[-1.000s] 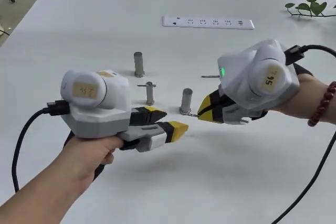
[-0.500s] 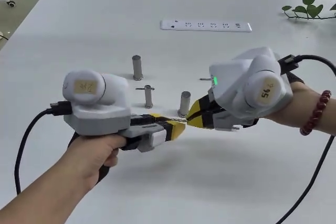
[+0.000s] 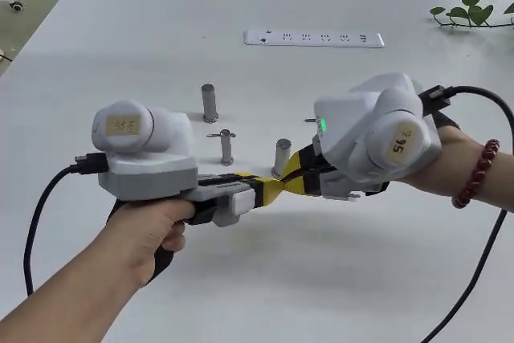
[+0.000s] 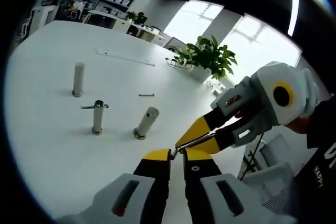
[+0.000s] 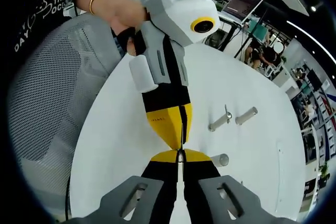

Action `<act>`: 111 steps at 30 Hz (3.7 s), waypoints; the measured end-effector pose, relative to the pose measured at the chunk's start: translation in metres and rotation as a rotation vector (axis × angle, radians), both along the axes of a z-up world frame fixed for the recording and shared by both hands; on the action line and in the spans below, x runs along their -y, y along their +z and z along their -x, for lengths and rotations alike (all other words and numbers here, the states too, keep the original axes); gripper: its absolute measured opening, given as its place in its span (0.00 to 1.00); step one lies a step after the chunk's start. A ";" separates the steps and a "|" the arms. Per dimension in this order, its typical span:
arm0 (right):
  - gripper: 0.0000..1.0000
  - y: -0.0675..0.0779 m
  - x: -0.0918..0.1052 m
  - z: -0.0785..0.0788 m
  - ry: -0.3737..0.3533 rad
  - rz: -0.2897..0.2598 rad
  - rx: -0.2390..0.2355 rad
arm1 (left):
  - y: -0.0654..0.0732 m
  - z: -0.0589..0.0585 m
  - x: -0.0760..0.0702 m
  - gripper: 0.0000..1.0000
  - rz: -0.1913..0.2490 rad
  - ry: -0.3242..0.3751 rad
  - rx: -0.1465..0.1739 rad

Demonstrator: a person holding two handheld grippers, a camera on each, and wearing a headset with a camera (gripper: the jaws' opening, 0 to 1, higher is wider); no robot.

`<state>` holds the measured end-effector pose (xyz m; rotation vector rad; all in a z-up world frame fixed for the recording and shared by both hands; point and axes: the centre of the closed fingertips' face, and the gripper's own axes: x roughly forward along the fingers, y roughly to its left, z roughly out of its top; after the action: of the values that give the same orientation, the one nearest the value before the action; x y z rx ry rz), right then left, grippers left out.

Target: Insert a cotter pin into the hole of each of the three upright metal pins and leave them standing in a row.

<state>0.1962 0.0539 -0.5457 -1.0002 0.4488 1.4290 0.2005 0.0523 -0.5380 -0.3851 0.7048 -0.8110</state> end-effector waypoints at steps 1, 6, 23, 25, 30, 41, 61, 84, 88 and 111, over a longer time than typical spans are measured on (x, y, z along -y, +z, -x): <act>0.00 0.000 0.000 0.000 0.000 -0.001 0.000 | 0.000 0.000 0.000 0.06 0.000 0.001 -0.004; 0.00 0.000 -0.002 0.000 0.001 -0.004 0.002 | -0.002 0.000 0.001 0.01 0.015 0.016 -0.036; 0.01 -0.009 0.002 0.000 -0.073 -0.031 -0.074 | -0.002 0.004 -0.002 0.00 -0.050 -0.059 0.062; 0.01 -0.009 0.003 0.001 -0.108 -0.062 -0.135 | -0.002 0.004 -0.003 0.00 -0.056 -0.071 0.078; 0.05 -0.010 0.009 0.003 -0.190 -0.095 -0.249 | -0.002 0.007 -0.008 0.00 -0.073 -0.102 0.120; 0.09 -0.008 0.010 0.019 -0.253 -0.195 -0.496 | -0.008 0.023 -0.011 0.00 -0.086 -0.206 0.172; 0.07 0.013 0.005 0.055 -0.163 -0.332 -0.723 | 0.013 0.048 0.003 0.00 -0.001 -0.406 0.316; 0.00 0.017 0.004 0.071 -0.065 -0.332 -0.739 | 0.022 0.061 0.011 0.00 0.034 -0.463 0.351; 0.00 0.016 0.004 0.071 -0.062 -0.328 -0.724 | 0.021 0.061 0.011 0.01 0.026 -0.465 0.350; 0.00 0.010 0.016 0.032 -0.144 -0.280 -0.529 | 0.010 0.026 -0.007 0.18 -0.117 -0.306 0.423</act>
<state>0.1639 0.0375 -0.5356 -0.3486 0.6671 1.5677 0.1744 0.0592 -0.5278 0.0073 0.4141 -1.0938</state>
